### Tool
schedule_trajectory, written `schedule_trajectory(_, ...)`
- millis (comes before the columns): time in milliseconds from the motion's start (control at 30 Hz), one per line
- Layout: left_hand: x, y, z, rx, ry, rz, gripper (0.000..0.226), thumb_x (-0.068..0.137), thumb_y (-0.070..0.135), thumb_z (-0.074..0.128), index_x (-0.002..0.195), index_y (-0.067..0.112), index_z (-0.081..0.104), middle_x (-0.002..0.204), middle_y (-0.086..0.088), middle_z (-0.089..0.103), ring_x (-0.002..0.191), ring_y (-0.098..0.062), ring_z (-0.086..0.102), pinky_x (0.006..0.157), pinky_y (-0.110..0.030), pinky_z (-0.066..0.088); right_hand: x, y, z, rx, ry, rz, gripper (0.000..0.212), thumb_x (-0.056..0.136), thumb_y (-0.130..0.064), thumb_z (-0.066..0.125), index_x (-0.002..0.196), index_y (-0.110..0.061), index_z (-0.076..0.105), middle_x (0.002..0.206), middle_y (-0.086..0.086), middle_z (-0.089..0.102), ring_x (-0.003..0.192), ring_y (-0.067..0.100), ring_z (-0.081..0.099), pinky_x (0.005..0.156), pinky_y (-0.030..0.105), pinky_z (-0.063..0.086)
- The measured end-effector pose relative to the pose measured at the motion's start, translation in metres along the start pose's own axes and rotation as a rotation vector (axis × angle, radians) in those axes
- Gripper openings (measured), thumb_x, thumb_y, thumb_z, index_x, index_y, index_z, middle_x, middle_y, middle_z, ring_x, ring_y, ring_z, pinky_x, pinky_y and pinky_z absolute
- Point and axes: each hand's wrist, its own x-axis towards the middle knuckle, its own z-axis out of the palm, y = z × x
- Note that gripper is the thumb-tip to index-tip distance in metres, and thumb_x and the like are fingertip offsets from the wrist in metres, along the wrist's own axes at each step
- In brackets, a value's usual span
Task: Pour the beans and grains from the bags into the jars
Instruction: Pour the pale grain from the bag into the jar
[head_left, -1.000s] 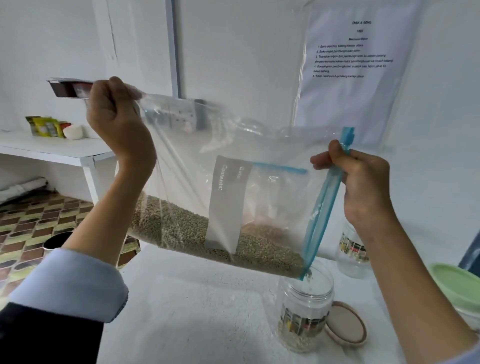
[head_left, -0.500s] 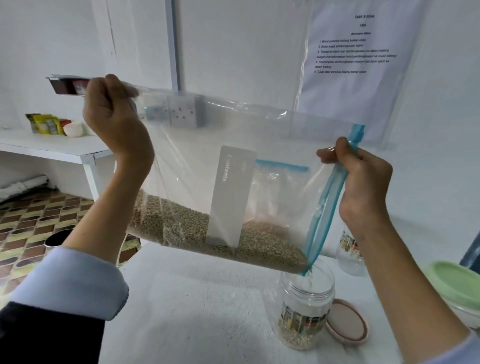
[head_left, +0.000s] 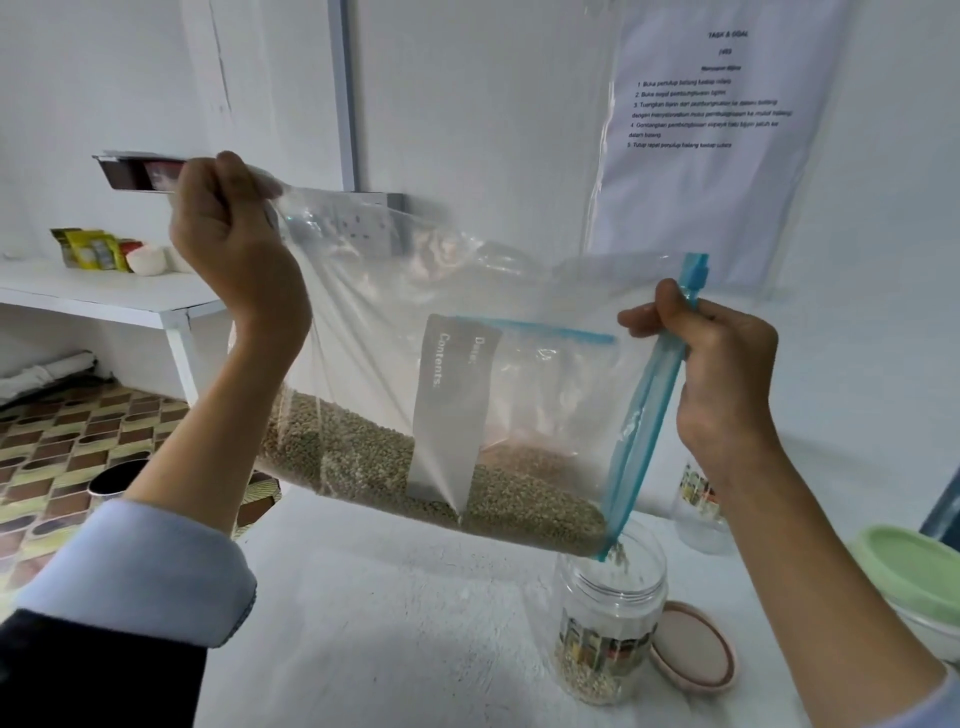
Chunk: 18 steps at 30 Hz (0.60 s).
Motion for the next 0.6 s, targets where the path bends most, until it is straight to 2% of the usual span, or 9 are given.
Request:
schedule_trajectory(100,0.0027,-0.0015,-0.0017,-0.013,0.011,0.001,0.037,0.094,0.001,0.039,0.065,0.024,0.042,0.049,0.025,0.053,0.051,0.008,0.044,0.057,-0.008,0.034,0.0024,-0.0003,-0.0032,0.019,0.024,-0.016,0.029,0.092,-0.020,0.062,0.064,-0.016,0.069,0.064,-0.008,0.071,0.070,0.008,0.063,0.073,0.014,0.047)
schedule_trajectory(167,0.0038,-0.0023,-0.0026,-0.008,0.014,0.000,0.038,0.094,0.001,0.039,0.064,0.024,0.043,0.050,0.025,0.054,0.052,0.008,0.045,0.057,-0.008,0.033,0.0031,-0.0023,-0.0025,-0.020,-0.037,-0.004,0.029,0.091,-0.022,0.062,0.064,-0.017,0.070,0.065,-0.008,0.072,0.072,0.007,0.064,0.075,0.014,0.047)
schedule_trajectory(300,0.0047,-0.0019,-0.0029,-0.009,0.019,-0.009,0.039,0.095,0.002,0.039,0.063,0.024,0.044,0.049,0.022,0.053,0.051,0.005,0.043,0.056,-0.010,0.032,0.0044,-0.0024,-0.0026,0.005,-0.002,-0.007,0.028,0.091,-0.020,0.062,0.065,-0.016,0.069,0.064,-0.008,0.071,0.070,0.008,0.063,0.074,0.015,0.047)
schedule_trajectory(600,0.0040,0.0002,-0.0038,-0.005,0.021,0.008,0.040,0.095,0.000,0.039,0.063,0.025,0.040,0.049,0.025,0.051,0.052,0.008,0.043,0.057,-0.009,0.032,0.0044,-0.0033,-0.0044,-0.046,-0.049,0.033,0.027,0.090,-0.024,0.063,0.065,-0.020,0.071,0.068,-0.008,0.073,0.077,0.010,0.063,0.084,0.024,0.047)
